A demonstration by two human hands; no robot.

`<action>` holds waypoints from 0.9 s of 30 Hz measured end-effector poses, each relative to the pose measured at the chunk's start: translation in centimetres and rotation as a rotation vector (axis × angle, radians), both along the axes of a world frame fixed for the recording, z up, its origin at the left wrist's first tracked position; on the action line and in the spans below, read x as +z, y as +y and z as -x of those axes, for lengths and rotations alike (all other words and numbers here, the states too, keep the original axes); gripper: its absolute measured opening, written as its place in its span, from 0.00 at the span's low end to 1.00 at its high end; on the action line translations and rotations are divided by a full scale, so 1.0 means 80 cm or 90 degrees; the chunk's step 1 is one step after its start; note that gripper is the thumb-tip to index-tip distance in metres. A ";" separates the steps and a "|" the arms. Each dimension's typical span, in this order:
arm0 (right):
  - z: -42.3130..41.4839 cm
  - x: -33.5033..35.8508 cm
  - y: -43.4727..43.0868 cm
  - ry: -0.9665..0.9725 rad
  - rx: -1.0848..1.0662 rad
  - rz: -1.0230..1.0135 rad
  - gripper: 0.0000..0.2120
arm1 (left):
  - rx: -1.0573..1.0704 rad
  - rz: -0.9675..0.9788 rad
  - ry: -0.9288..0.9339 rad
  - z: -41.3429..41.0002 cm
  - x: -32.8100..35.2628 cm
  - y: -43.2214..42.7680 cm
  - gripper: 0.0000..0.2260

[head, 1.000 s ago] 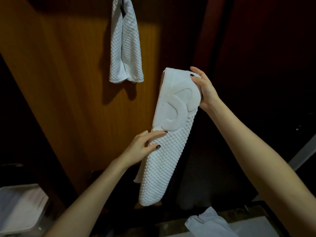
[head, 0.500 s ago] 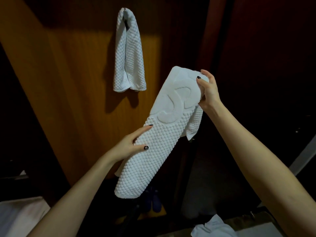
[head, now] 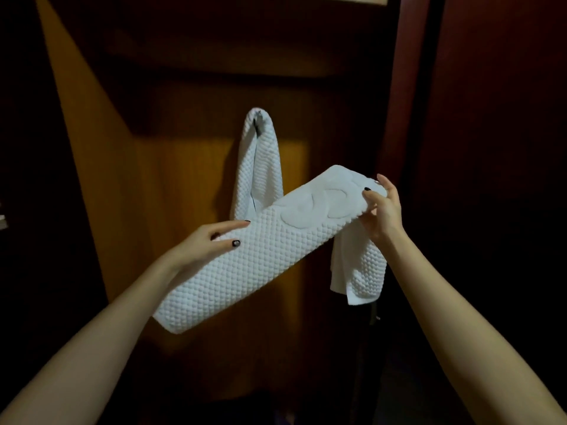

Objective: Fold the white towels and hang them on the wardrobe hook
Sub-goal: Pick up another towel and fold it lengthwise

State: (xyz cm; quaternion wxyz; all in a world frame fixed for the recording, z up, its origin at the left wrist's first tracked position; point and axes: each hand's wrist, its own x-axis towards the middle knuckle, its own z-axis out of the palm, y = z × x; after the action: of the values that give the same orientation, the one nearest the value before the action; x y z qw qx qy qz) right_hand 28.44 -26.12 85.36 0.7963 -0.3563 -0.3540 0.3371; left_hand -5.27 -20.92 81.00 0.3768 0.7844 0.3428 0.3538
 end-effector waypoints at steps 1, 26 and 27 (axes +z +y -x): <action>0.001 0.012 0.007 -0.014 0.000 -0.012 0.22 | 0.022 -0.018 -0.009 0.007 0.018 0.010 0.16; 0.034 0.261 0.307 -0.194 -0.070 -0.102 0.25 | 0.056 0.001 -0.204 0.070 0.282 0.321 0.13; 0.034 0.253 0.313 -0.187 -0.067 -0.092 0.25 | 0.063 -0.004 -0.199 0.069 0.274 0.336 0.13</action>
State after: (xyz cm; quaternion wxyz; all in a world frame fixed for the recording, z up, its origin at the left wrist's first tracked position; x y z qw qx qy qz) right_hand 25.69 -1.10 105.61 0.7759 -0.3617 -0.4709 0.2131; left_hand -10.82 5.95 102.92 0.4051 0.7034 0.3169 0.4906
